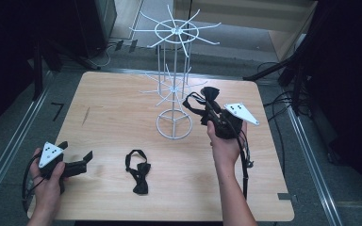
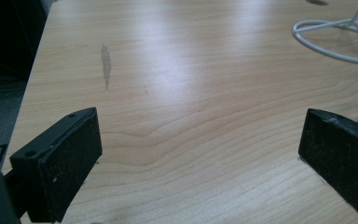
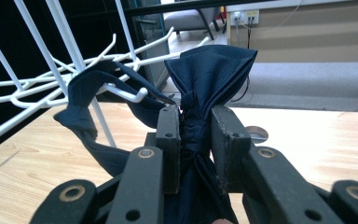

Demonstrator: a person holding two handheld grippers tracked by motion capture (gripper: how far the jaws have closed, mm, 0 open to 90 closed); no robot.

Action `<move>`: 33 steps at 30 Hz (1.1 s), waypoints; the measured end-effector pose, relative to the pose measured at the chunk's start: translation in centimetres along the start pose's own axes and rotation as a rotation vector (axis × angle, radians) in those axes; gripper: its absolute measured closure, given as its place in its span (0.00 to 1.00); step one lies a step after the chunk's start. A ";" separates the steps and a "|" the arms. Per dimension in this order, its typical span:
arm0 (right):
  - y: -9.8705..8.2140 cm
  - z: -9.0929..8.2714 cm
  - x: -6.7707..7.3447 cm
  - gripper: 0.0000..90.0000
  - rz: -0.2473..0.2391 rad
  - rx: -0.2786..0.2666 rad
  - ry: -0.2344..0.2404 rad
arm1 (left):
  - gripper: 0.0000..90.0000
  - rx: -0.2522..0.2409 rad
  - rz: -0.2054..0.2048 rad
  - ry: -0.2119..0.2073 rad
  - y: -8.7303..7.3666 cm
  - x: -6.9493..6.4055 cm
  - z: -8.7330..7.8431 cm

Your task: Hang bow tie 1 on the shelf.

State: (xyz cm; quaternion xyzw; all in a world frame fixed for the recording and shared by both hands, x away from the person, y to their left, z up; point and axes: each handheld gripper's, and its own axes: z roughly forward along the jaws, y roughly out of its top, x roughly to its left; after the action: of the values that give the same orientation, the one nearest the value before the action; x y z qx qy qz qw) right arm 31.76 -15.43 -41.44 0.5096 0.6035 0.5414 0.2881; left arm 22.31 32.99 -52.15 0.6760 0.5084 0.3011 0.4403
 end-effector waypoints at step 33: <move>-4.2 2.0 -0.3 0.72 0.004 0.131 0.029 | 0.00 0.006 -0.009 0.012 0.1 0.1 0.1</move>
State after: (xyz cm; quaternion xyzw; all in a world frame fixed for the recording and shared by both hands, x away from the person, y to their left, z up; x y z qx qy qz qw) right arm 32.40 -14.50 -45.98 0.5206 0.6408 0.5087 0.2441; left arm 22.47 33.08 -52.13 0.6732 0.5149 0.3020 0.4365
